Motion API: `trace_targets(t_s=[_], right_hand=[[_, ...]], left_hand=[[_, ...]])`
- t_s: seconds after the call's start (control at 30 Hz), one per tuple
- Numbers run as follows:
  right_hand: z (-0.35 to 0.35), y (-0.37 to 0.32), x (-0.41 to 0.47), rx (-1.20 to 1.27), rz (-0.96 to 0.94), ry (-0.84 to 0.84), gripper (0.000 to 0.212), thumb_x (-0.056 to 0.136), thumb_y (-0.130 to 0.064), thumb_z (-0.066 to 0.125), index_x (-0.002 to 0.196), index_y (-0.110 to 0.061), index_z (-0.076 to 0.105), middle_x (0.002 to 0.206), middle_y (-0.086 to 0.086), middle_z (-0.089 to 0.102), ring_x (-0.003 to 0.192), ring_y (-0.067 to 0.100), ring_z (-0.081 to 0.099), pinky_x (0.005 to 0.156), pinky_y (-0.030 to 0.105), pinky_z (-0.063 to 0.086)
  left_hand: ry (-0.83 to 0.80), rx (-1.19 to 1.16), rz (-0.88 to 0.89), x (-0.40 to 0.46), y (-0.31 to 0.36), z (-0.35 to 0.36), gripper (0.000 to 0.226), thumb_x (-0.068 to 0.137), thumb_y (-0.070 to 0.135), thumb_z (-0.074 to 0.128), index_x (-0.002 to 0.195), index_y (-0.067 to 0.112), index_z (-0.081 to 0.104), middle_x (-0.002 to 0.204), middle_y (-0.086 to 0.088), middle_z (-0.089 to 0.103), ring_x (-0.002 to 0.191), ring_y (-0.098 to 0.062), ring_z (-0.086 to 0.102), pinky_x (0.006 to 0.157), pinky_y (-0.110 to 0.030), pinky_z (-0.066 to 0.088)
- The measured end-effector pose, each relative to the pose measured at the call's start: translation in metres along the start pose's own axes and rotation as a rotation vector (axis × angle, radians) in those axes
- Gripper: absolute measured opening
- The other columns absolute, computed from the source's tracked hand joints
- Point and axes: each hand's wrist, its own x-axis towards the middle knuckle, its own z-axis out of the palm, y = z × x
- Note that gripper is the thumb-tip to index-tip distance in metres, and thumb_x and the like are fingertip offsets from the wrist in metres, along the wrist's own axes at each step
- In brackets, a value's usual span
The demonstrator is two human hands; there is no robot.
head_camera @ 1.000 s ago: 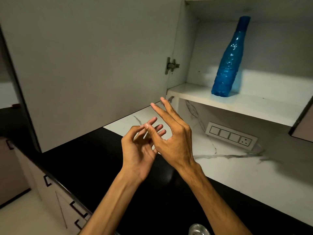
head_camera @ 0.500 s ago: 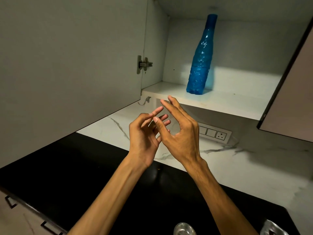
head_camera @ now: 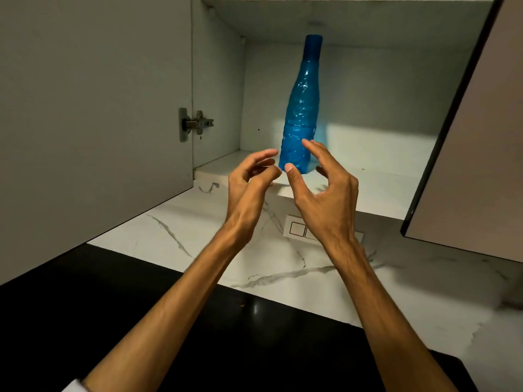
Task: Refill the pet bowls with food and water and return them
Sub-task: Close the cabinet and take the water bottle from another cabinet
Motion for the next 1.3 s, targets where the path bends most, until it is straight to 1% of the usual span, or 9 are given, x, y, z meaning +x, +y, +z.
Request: trace_targets(t_s=[0.1, 0.17, 0.23, 0.37, 0.47, 0.7, 0.83, 0.97, 1.3], right_hand=[[-0.001, 0.017, 0.026, -0.002, 0.035, 0.029, 0.058, 0.093, -0.043, 0.073, 0.143, -0.017, 0.062, 0.135, -0.014, 0.064, 0.114, -0.016, 0.056, 0.104, 0.032, 0.057], [0.001, 0.028, 0.043, -0.006, 0.079, 0.031, 0.059, 0.092, -0.043, 0.074, 0.144, -0.017, 0.061, 0.137, -0.01, 0.066, 0.115, -0.01, 0.057, 0.104, 0.037, 0.058], [0.005, 0.037, 0.06, -0.014, 0.144, 0.017, 0.062, 0.092, -0.039, 0.078, 0.146, -0.017, 0.059, 0.142, 0.0, 0.066, 0.125, 0.004, 0.059, 0.105, 0.044, 0.057], [0.014, 0.05, 0.097, -0.063, 0.289, -0.071, 0.077, 0.088, -0.043, 0.082, 0.153, -0.018, 0.048, 0.15, 0.006, 0.06, 0.135, 0.021, 0.059, 0.112, 0.046, 0.051], [0.023, 0.058, 0.122, -0.1, 0.362, -0.149, 0.092, 0.084, -0.054, 0.082, 0.158, -0.02, 0.039, 0.153, 0.008, 0.056, 0.136, 0.026, 0.058, 0.113, 0.047, 0.049], [0.039, 0.068, 0.163, -0.07, 0.463, -0.241, 0.104, 0.08, -0.056, 0.084, 0.161, -0.018, 0.03, 0.152, 0.009, 0.054, 0.135, 0.03, 0.056, 0.105, 0.041, 0.048], [0.051, 0.077, 0.167, -0.028, 0.485, -0.249, 0.094, 0.074, -0.053, 0.088, 0.15, -0.02, 0.042, 0.133, 0.003, 0.064, 0.116, 0.026, 0.065, 0.099, 0.043, 0.058], [0.061, 0.084, 0.171, -0.005, 0.513, -0.247, 0.085, 0.069, -0.05, 0.091, 0.137, -0.02, 0.05, 0.125, 0.001, 0.067, 0.11, 0.026, 0.068, 0.095, 0.046, 0.06], [0.062, 0.093, 0.176, 0.073, 0.539, -0.211, 0.072, 0.07, -0.04, 0.094, 0.13, -0.02, 0.058, 0.117, -0.003, 0.068, 0.1, 0.021, 0.068, 0.092, 0.04, 0.061]], left_hand=[[0.032, 0.141, 0.053, 0.024, -0.006, 0.014, 0.048, 0.079, 0.029, 0.069, 0.126, 0.021, 0.069, 0.125, -0.003, 0.066, 0.118, -0.013, 0.061, 0.087, -0.017, 0.054], [0.048, 0.249, 0.082, 0.041, -0.011, 0.023, 0.048, 0.083, 0.02, 0.076, 0.13, 0.021, 0.066, 0.13, -0.002, 0.062, 0.118, -0.008, 0.057, 0.076, -0.001, 0.047], [0.063, 0.345, 0.097, 0.058, -0.018, 0.031, 0.051, 0.086, 0.015, 0.077, 0.134, 0.02, 0.062, 0.134, -0.001, 0.059, 0.119, -0.006, 0.054, 0.071, 0.003, 0.043], [0.073, 0.497, 0.07, 0.088, -0.032, 0.046, 0.071, 0.081, 0.02, 0.082, 0.145, 0.017, 0.051, 0.142, -0.003, 0.054, 0.127, -0.012, 0.05, 0.103, -0.026, 0.048], [0.05, 0.626, 0.053, 0.112, -0.039, 0.055, 0.085, 0.078, 0.027, 0.085, 0.15, 0.013, 0.042, 0.149, -0.007, 0.048, 0.133, -0.02, 0.049, 0.107, -0.034, 0.046], [0.049, 0.674, -0.006, 0.151, -0.046, 0.07, 0.103, 0.074, 0.04, 0.088, 0.156, 0.013, 0.032, 0.15, -0.012, 0.046, 0.13, -0.026, 0.053, 0.096, -0.032, 0.048], [0.061, 0.673, -0.036, 0.161, -0.053, 0.074, 0.102, 0.074, 0.041, 0.089, 0.154, 0.01, 0.034, 0.148, -0.014, 0.049, 0.126, -0.027, 0.056, 0.096, -0.035, 0.051], [0.029, 0.637, -0.074, 0.163, -0.059, 0.078, 0.09, 0.075, 0.035, 0.089, 0.146, 0.007, 0.042, 0.135, -0.013, 0.059, 0.107, -0.021, 0.061, 0.09, -0.033, 0.055], [0.095, 0.663, -0.094, 0.166, -0.063, 0.091, 0.078, 0.073, 0.036, 0.09, 0.136, 0.01, 0.052, 0.126, -0.009, 0.065, 0.111, -0.027, 0.065, 0.093, -0.039, 0.058]])
